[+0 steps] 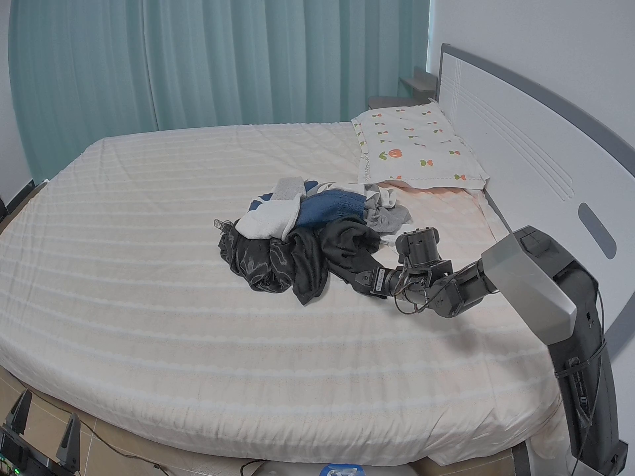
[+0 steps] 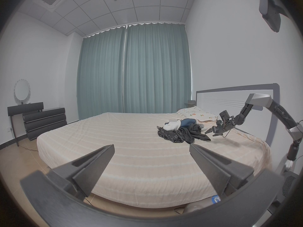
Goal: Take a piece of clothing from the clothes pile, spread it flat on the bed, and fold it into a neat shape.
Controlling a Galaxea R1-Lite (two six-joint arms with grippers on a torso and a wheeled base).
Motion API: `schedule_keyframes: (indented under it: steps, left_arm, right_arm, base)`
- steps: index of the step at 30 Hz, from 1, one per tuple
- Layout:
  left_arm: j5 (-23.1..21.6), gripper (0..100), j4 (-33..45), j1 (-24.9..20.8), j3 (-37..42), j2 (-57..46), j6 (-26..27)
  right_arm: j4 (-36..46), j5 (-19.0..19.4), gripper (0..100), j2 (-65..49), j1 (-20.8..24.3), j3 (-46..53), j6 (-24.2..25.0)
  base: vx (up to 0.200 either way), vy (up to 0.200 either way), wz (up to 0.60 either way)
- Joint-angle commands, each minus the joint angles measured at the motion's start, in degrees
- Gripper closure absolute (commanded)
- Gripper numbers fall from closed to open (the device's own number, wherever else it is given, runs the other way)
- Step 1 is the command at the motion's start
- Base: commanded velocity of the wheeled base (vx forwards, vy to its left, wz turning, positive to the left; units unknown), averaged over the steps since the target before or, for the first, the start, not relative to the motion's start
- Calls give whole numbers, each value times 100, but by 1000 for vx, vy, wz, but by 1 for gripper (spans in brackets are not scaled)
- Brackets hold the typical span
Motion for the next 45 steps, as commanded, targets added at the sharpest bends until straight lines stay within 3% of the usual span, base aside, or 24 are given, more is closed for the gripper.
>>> schedule_keyframes:
  steps: [1, 15, 16, 20, 24, 27, 36, 45]
  left_arm:
    - [4, 0, 3, 0, 101, -104, -9]
    - [4, 0, -5, 0, 101, -104, 0]
    - [4, 0, -5, 0, 101, -104, 0]
    - [4, 0, -5, 0, 101, -104, -9]
    - [4, 0, -5, 0, 101, -104, -9]
    - [4, 0, 3, 0, 101, -104, 0]
    - [4, 0, -5, 0, 101, -104, 0]
    - [4, 0, 3, 0, 101, -104, 0]
  right_arm:
    - [436, -11, 0, 636, -1, -859, 97]
    - [840, -424, 0, 1647, -19, -2264, 97]
    - [858, -424, 100, 1647, -27, -2264, 97]
    - [717, -424, 100, 1664, -54, -2264, 115]
    - [322, -441, 100, 1462, -80, -2264, 502]
    - [155, -459, 100, 926, -98, -1694, 633]
    - [-601, 25, 100, -691, -89, 1443, 387]
    - [-2570, 622, 100, -2845, -54, 5311, 475]
  base:
    - [0, 0, 0]
    - [0, 0, 0]
    - [0, 0, 0]
    - [0, 0, 0]
    - [0, 0, 0]
    - [0, 0, 0]
    - [0, 0, 0]
    - [0, 0, 0]
